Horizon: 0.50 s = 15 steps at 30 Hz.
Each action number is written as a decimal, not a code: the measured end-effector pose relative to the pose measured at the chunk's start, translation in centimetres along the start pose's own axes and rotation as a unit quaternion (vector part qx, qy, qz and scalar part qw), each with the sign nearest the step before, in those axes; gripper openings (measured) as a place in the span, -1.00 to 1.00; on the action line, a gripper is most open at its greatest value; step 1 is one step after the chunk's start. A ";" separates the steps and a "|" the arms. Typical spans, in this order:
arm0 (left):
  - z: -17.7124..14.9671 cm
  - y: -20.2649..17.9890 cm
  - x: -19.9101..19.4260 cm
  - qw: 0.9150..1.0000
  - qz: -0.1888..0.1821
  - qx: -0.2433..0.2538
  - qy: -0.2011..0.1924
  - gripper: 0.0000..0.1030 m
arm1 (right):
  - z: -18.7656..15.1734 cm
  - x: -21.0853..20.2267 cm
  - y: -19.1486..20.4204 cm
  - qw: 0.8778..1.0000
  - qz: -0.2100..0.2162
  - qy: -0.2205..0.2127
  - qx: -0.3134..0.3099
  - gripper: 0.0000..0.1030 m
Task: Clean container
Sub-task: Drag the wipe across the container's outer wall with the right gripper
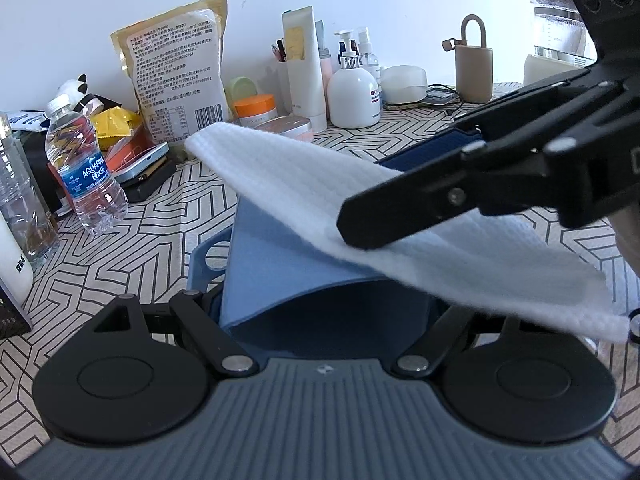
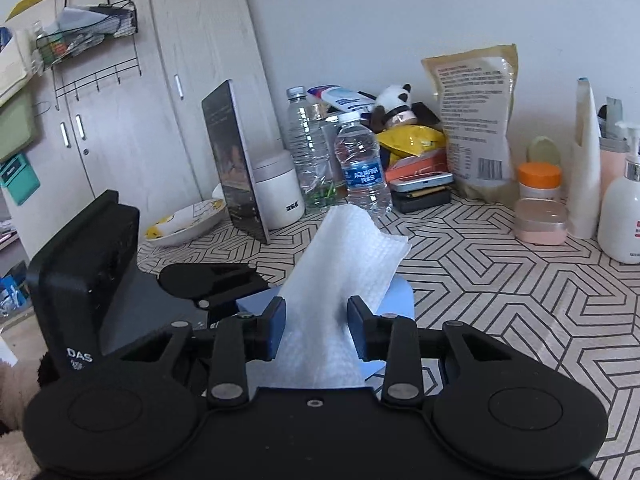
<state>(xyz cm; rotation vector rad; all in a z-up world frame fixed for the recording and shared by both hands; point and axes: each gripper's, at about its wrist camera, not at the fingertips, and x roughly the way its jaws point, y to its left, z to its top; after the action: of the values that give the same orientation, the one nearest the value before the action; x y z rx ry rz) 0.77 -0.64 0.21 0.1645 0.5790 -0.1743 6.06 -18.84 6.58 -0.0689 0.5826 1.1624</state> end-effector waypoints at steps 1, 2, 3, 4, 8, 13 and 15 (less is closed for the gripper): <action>0.0 0.0 0.0 1.000 0.000 0.000 0.000 0.62 | 0.0 0.0 0.0 1.000 0.001 0.000 0.000 -0.22; 0.0 0.0 0.0 1.000 0.000 -0.001 0.000 0.62 | 0.0 0.0 0.0 1.000 0.003 0.000 0.000 -0.22; 0.0 0.0 0.0 1.000 0.000 0.000 -0.001 0.62 | -0.1 -0.1 -0.1 1.000 0.004 0.000 0.001 -0.23; 0.0 0.0 0.1 1.000 0.000 0.000 -0.001 0.62 | 0.0 0.0 -0.4 1.000 0.001 0.000 0.009 -0.23; 0.1 0.1 0.2 1.000 0.002 -0.002 0.001 0.62 | 0.5 0.7 -0.7 1.000 -0.013 0.000 0.020 -0.22; 0.1 0.0 0.3 1.000 0.005 0.001 0.002 0.62 | 0.7 1.0 0.4 0.999 -0.028 0.000 -0.017 -0.22; 0.1 0.1 0.3 1.000 0.004 0.001 0.002 0.62 | 0.5 0.6 0.8 0.999 -0.017 0.000 -0.031 -0.22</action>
<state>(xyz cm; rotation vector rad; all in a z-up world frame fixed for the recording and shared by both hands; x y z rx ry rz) 1.09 -0.63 0.17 0.1680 0.5813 -0.1675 5.67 -17.83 6.90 -0.1306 0.5435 1.1467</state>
